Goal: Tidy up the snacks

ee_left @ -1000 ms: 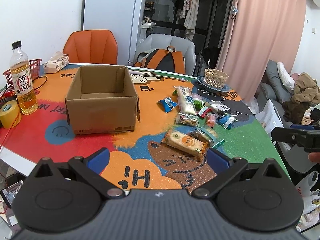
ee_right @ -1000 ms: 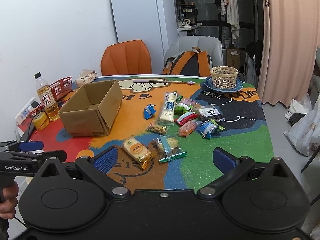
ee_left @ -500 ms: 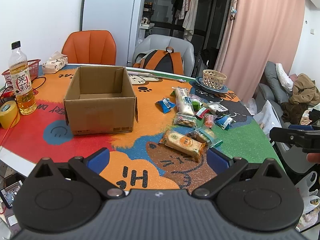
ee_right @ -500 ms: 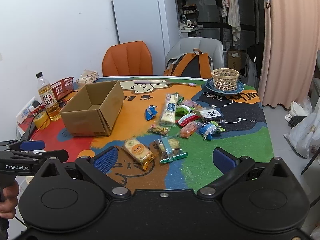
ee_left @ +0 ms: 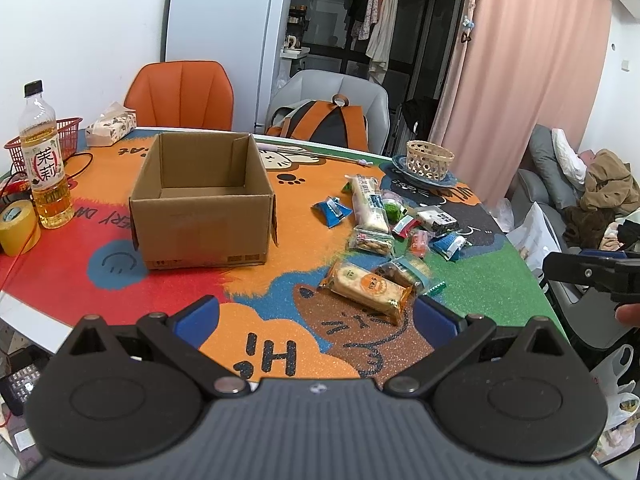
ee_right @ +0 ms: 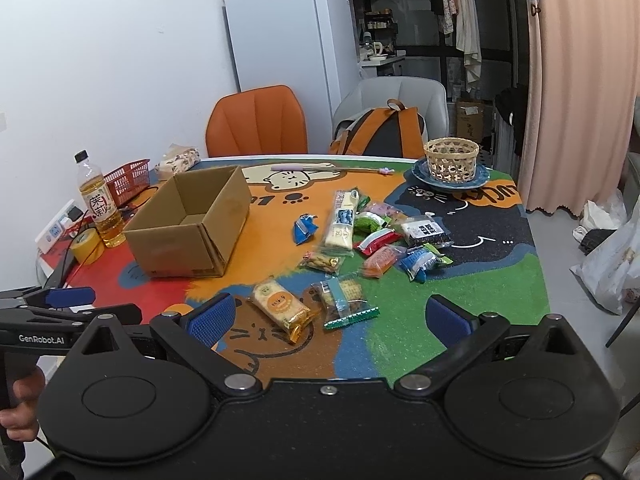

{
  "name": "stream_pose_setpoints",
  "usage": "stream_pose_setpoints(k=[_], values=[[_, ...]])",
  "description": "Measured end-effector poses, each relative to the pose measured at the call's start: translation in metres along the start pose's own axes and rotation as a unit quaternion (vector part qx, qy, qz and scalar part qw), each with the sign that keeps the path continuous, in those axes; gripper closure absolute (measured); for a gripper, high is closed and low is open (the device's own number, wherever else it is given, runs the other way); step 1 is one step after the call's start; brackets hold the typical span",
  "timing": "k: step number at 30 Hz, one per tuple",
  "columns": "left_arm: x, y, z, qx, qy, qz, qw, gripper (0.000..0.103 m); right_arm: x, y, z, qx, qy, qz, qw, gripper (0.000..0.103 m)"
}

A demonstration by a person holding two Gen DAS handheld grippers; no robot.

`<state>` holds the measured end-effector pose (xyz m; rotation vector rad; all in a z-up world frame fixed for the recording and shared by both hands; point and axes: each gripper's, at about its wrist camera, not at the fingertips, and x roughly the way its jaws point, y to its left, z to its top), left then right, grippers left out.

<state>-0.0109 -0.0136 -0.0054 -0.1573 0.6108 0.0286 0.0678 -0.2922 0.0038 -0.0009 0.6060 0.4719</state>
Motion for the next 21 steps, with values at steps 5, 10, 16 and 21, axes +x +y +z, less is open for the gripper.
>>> stream_pose_setpoints(k=[5, 10, 16, 21], values=[[0.000, 0.000, -0.001, -0.001, -0.002, 0.000, 1.0000, 0.001, 0.000, 0.001, 0.000, 0.000, 0.000, 0.002, 1.000, 0.000], [0.001, -0.001, -0.002, -0.001, -0.002, -0.002, 1.0000, 0.001, 0.000, 0.000, 0.000, 0.002, -0.003, 0.003, 1.000, 0.000], [0.002, -0.003, -0.001, -0.004, -0.011, 0.003, 0.9999, 0.001, 0.004, -0.003, -0.003, 0.004, -0.005, 0.005, 1.000, 0.000], [0.009, -0.005, 0.000, -0.002, -0.017, 0.013, 0.9998, 0.001, 0.010, -0.004, -0.004, 0.003, -0.007, 0.011, 1.000, 0.000]])
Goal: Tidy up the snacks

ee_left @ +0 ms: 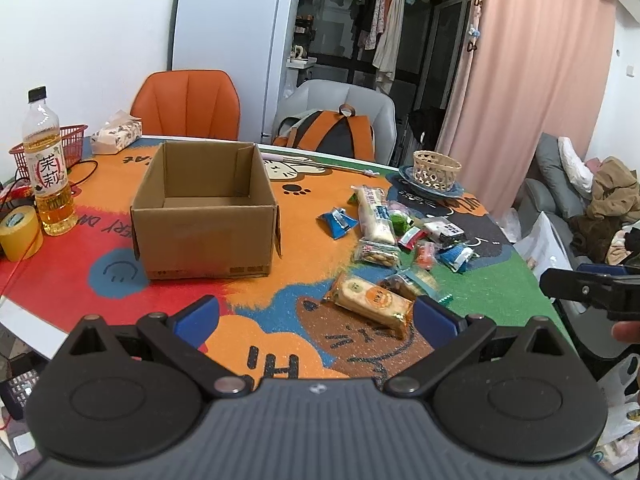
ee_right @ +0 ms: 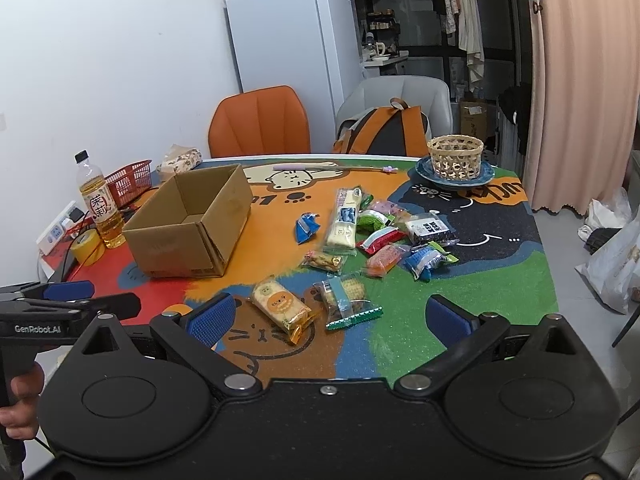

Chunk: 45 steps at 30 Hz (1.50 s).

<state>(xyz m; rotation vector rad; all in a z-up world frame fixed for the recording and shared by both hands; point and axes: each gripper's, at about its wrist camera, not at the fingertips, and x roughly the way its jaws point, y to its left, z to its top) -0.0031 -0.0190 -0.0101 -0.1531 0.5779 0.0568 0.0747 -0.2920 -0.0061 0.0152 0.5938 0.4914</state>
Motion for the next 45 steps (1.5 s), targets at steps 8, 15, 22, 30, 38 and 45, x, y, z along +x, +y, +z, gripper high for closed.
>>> stream_pose_setpoints(k=[8, 15, 22, 30, 38, 45], values=[[0.018, -0.001, 0.002, -0.005, -0.002, -0.011, 0.9999, 0.001, 0.012, -0.009, -0.003, 0.005, -0.005, 0.004, 1.000, 0.000], [0.035, -0.001, 0.000, -0.017, 0.003, -0.013, 0.9998, 0.002, 0.029, -0.022, -0.009, 0.013, 0.007, 0.007, 1.000, 0.001], [0.049, -0.008, -0.002, -0.019, -0.005, -0.015, 0.9997, 0.003, 0.044, -0.034, -0.017, 0.021, 0.010, 0.008, 1.000, 0.007], [0.074, -0.023, -0.005, -0.014, 0.010, -0.026, 0.9995, 0.009, 0.066, -0.052, -0.026, 0.042, 0.031, 0.011, 0.999, 0.019], [0.096, -0.028, -0.008, -0.020, 0.025, -0.012, 0.9994, 0.013, 0.087, -0.054, -0.027, 0.042, 0.042, 0.024, 0.998, 0.019], [0.112, -0.029, -0.006, -0.039, 0.035, 0.005, 0.9986, 0.017, 0.111, -0.047, -0.023, 0.031, 0.051, 0.046, 0.997, 0.019]])
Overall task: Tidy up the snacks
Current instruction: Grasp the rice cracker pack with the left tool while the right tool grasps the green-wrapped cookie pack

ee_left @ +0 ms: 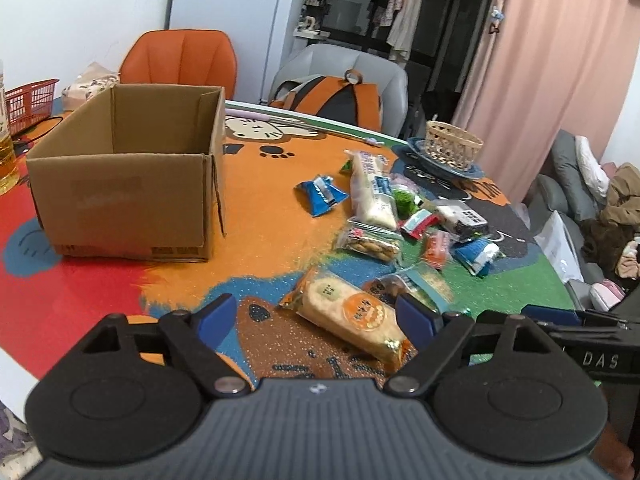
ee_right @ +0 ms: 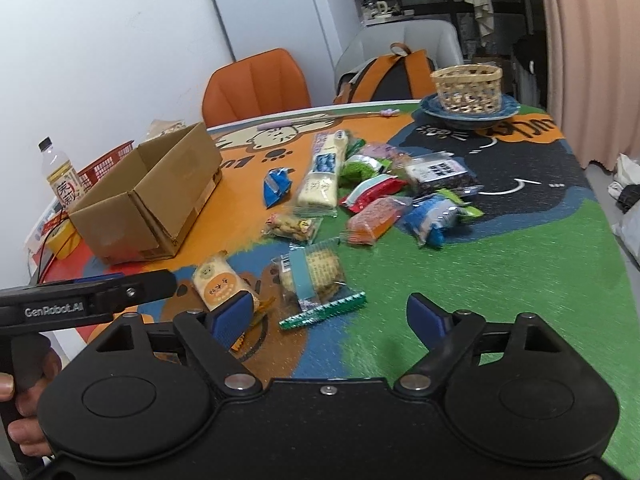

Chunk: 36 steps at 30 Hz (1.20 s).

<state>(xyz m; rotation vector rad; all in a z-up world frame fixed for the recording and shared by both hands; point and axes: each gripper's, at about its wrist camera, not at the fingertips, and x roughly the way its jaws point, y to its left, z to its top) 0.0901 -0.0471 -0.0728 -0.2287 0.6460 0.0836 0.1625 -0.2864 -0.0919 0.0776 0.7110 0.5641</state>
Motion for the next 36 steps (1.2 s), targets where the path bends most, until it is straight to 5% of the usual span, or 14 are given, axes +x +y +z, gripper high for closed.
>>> stream_pose_setpoints(k=[19, 26, 36], values=[[0.027, 0.006, 0.005, -0.026, 0.012, 0.044, 0.9986, 0.021, 0.051, 0.007, 0.008, -0.017, 0.021, 0.024, 0.999, 0.024], [0.029, 0.004, 0.003, -0.028, 0.018, 0.050, 0.9982, 0.021, 0.058, 0.008, 0.006, -0.036, 0.015, 0.009, 0.999, 0.054], [0.051, -0.020, 0.010, -0.002, 0.014, 0.078, 0.9969, 0.018, 0.048, 0.002, 0.000, -0.032, 0.013, 0.007, 0.999, 0.055]])
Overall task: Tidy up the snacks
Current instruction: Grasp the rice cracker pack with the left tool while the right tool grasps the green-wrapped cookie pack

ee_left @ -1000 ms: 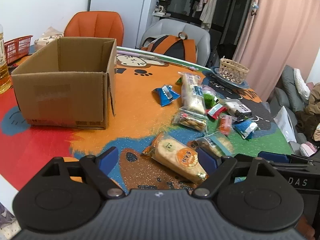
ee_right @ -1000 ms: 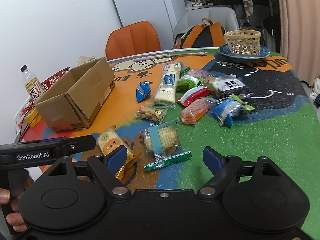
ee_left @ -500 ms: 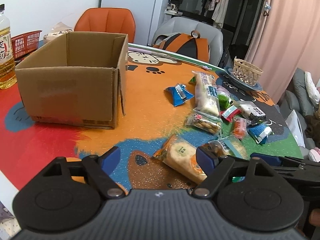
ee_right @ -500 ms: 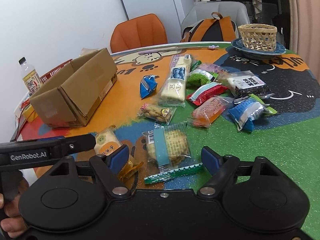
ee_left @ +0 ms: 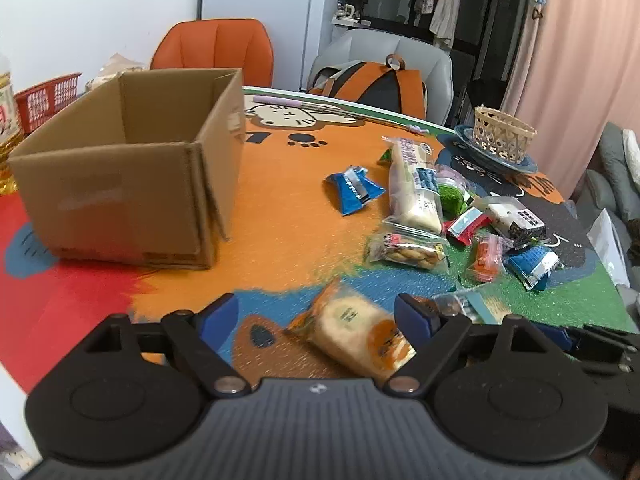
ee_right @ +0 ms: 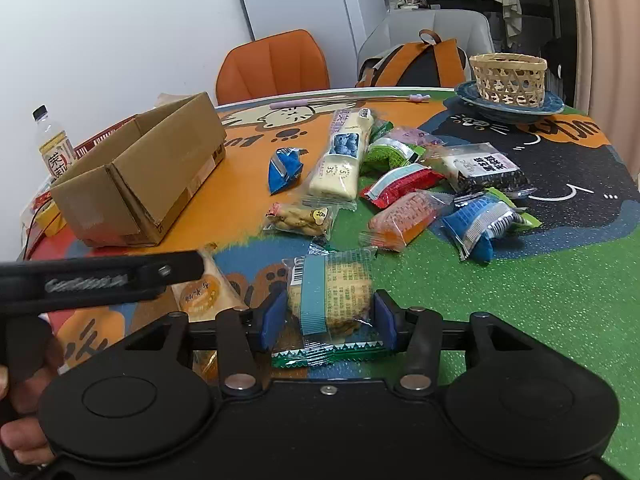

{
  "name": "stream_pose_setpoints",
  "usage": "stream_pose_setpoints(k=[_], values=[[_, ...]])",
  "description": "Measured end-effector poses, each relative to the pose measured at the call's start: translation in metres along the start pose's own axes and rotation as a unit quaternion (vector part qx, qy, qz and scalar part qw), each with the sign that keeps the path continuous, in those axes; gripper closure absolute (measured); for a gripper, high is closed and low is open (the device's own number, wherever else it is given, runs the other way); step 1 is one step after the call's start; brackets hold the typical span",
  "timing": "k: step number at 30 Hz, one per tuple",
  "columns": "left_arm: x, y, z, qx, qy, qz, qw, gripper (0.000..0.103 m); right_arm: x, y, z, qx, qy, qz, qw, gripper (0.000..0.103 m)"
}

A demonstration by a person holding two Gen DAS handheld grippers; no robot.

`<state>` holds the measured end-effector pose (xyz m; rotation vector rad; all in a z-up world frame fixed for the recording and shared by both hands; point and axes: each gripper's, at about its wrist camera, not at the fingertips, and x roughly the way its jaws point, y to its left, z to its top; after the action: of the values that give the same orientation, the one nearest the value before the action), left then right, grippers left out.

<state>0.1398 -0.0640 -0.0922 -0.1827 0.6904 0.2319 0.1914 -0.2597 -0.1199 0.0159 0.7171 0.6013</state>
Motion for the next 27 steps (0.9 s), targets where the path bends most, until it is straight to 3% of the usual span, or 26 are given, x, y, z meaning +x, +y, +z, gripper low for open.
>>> stream_pose_setpoints(k=[16, 27], values=[[0.017, -0.026, -0.003, 0.024, 0.023, 0.006, 0.9994, 0.017, -0.006, -0.006, -0.004, 0.004, -0.001, -0.007, 1.000, 0.054], [0.012, -0.010, -0.012, 0.002, 0.035, 0.007, 0.9994, 0.017, -0.004, 0.005, -0.007, -0.024, 0.000, -0.034, 0.999, 0.050]])
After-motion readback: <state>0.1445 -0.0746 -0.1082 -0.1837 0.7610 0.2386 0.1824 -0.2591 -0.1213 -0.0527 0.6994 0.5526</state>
